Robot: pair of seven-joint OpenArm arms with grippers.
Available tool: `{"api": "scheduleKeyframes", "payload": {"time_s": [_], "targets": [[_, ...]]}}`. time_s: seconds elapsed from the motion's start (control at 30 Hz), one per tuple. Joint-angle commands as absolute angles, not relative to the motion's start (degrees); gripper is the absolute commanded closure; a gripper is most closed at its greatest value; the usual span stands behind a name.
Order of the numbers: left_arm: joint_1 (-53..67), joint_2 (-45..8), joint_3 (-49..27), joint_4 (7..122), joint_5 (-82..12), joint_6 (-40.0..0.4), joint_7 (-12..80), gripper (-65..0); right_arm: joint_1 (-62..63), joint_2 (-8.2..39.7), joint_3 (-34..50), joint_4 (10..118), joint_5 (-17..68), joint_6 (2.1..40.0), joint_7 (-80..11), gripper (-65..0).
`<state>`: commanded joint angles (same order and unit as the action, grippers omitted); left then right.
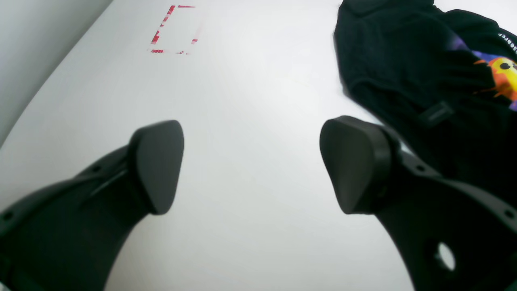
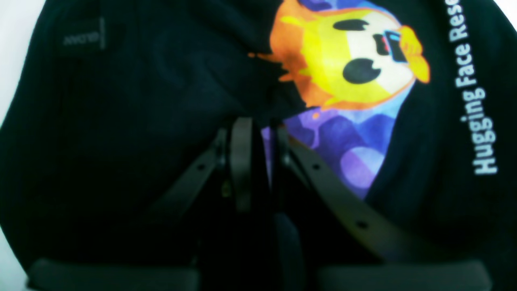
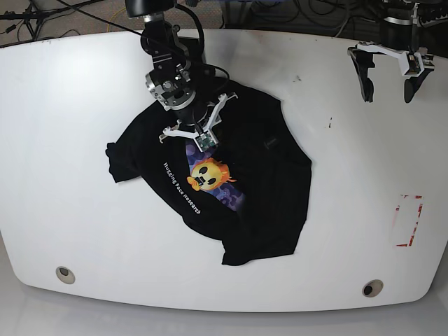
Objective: Fold the T-shirt properly
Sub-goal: 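Grasp the shirt with the right gripper and drag it to spread it, then lift the shirt with the right gripper while moving the left gripper in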
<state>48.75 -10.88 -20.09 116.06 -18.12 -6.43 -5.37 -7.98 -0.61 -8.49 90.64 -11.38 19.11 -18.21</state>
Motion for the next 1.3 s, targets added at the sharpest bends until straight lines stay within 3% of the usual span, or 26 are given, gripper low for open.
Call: {"api": "scheduleKeyframes", "payload": {"time_s": [0.2,0.47,1.0,1.3], "targets": [[48.0,-10.8,-19.5,115.7,-18.0,-6.3,-4.3,-52.3,-8.6,-0.7,-1.5,95.1,-8.7,19.0,-20.4,-2.0],[47.2,-10.9,-19.5,115.3,-18.0,-6.4,-3.6,-52.0,-8.7,-0.6,0.5,97.3,-7.2,19.2,-21.2,-0.6],[48.3,-10.8,-19.6,116.3,-18.0,-6.2,-5.7,-53.3,-11.0,-0.1,-10.6,105.7,-10.1,19.2,-18.1,0.0],[47.0,-11.0,-19.5,119.7,-11.9,-6.2,-4.2,-52.8,-13.4,0.5,-8.0,111.4,-9.9,19.5,-19.5,-0.5]]}}
